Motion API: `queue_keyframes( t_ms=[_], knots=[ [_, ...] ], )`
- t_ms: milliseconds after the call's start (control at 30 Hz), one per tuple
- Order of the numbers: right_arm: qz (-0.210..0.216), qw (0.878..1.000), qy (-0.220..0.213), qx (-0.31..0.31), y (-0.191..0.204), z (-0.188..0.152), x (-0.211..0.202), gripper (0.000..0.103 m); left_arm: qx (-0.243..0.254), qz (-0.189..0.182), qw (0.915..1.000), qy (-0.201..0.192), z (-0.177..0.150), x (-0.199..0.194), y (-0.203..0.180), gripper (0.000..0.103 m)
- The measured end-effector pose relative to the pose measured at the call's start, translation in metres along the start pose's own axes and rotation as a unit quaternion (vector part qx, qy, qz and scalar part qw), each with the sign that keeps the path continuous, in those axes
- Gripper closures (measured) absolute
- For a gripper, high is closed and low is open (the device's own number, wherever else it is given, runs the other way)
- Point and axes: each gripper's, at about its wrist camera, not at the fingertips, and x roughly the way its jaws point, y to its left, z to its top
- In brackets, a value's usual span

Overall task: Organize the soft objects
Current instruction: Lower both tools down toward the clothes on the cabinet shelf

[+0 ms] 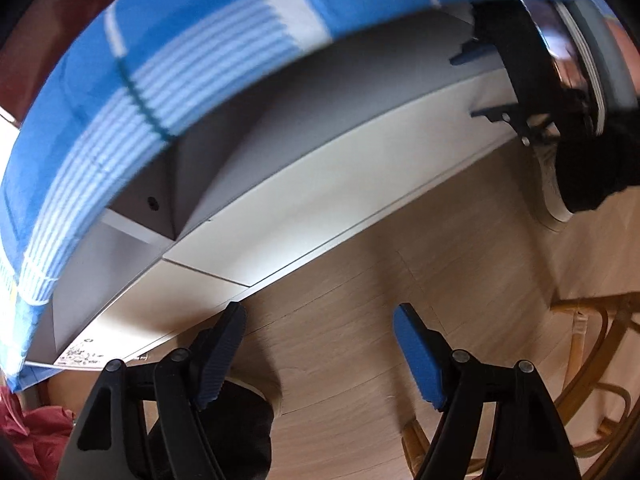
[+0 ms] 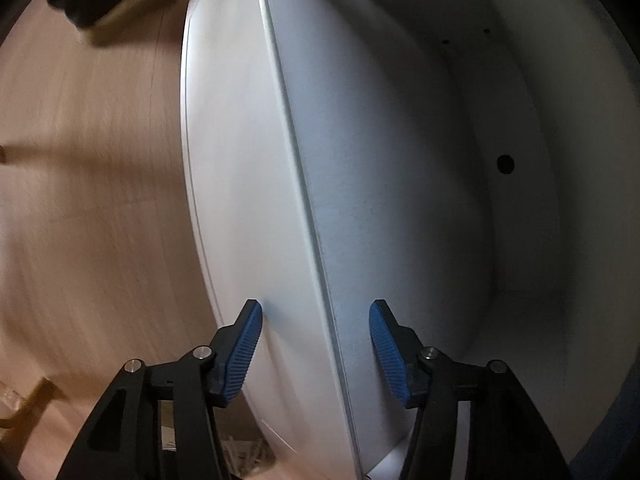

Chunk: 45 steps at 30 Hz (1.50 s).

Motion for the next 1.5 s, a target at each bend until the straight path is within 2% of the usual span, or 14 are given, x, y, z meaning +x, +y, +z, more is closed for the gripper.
queue_keyframes(
  t_ms=[167,300,400,433,567,833,1033,1167,1333,1400,1500],
  knots=[
    [0.002,0.997,-0.014,-0.077,0.008,-0.008,-0.014,0.049,0.035,-0.013,0.9993,-0.004,-0.002,0.0,-0.009,0.026],
    [0.019,0.999,-0.016,-0.046,-0.004,-0.01,-0.018,0.049,0.05,-0.017,0.9986,0.001,-0.005,0.002,-0.013,0.026],
    [0.048,0.996,-0.035,-0.062,-0.006,-0.016,-0.03,0.048,0.066,-0.021,0.9976,0.002,-0.008,0.001,-0.017,0.026],
    [0.05,0.996,-0.029,-0.063,-0.009,-0.018,-0.03,0.049,0.072,-0.023,0.9971,0.001,-0.008,0.0,-0.019,0.026],
    [0.057,0.997,-0.03,-0.038,-0.018,-0.02,-0.035,0.048,0.088,-0.025,0.9958,0.001,-0.01,-0.001,-0.025,0.026],
    [0.046,0.997,-0.024,-0.05,-0.015,-0.024,-0.052,0.048,0.075,-0.022,0.9969,-0.01,-0.006,0.004,-0.021,0.026],
    [0.051,0.997,-0.02,-0.056,-0.008,-0.034,-0.075,0.048,0.087,0.01,0.9949,-0.051,0.002,-0.001,-0.015,0.026],
    [0.056,0.996,-0.015,-0.07,0.002,-0.031,-0.083,0.047,0.11,0.008,0.991,-0.075,0.012,-0.002,-0.013,0.026],
    [0.07,0.994,-0.015,-0.078,0.011,-0.042,-0.107,0.047,0.161,0.013,0.9851,-0.058,0.027,0.018,-0.017,0.026],
    [0.078,0.993,-0.015,-0.083,0.016,-0.045,-0.116,0.047,0.176,-0.004,0.9835,-0.043,0.03,0.026,-0.018,0.025],
    [0.097,0.991,-0.019,-0.091,0.02,-0.049,-0.13,0.047,0.191,-0.054,0.9802,0.002,0.025,0.039,-0.022,0.025]
  ],
)
